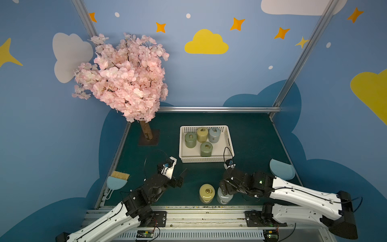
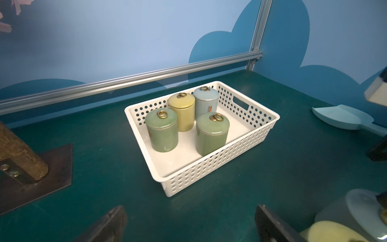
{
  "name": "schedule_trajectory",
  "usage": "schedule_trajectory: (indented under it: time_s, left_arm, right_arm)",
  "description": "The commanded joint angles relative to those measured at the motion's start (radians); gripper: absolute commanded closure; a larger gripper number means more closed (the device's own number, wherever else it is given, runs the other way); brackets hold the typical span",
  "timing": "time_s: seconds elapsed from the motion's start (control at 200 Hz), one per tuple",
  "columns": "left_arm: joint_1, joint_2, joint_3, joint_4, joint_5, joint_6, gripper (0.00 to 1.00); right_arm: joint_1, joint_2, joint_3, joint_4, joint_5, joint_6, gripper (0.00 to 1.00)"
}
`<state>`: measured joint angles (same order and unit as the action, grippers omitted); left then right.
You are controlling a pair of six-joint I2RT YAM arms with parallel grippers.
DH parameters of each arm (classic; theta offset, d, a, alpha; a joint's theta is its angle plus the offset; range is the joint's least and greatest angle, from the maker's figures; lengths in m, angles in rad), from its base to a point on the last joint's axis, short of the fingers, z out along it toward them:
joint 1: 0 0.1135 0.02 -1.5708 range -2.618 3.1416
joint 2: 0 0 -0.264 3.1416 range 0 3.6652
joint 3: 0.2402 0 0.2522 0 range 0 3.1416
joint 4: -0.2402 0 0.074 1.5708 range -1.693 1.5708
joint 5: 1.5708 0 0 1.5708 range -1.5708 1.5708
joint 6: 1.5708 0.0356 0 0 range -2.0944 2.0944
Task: Take the tea canister out of the basket
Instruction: Place the tea canister at the center of the board, then pick up the tea canister from the basket.
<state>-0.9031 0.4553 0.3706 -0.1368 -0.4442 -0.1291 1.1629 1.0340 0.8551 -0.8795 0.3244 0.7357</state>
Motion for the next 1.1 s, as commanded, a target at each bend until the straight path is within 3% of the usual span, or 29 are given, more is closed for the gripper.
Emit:
schedule_trajectory:
  time_s: [0.0,0.491,0.836,1.091]
  left_arm:
    - [0.005,0.05,0.058,-0.019,0.038,-0.032,0.0]
    - [0.005,0.525,0.457,-0.233,0.056,-0.124,0.0]
    - [0.023,0.828,0.743,-0.417,0.128,-0.119,0.0]
    - [0.048,1.035,0.927,-0.514,0.164,-0.103,0.0]
  right_arm:
    - [-0.06,-0.027,0.027,-0.02,0.027,-0.084,0.02]
    - [-0.37,-0.134,-0.106,0.234,-0.063,-0.368,0.02]
    - [-0.396,-0.164,-0.177,0.407,-0.043,-0.516,0.02]
    - [-0.397,-0.241,-0.281,0.525,-0.055,-0.534,0.02]
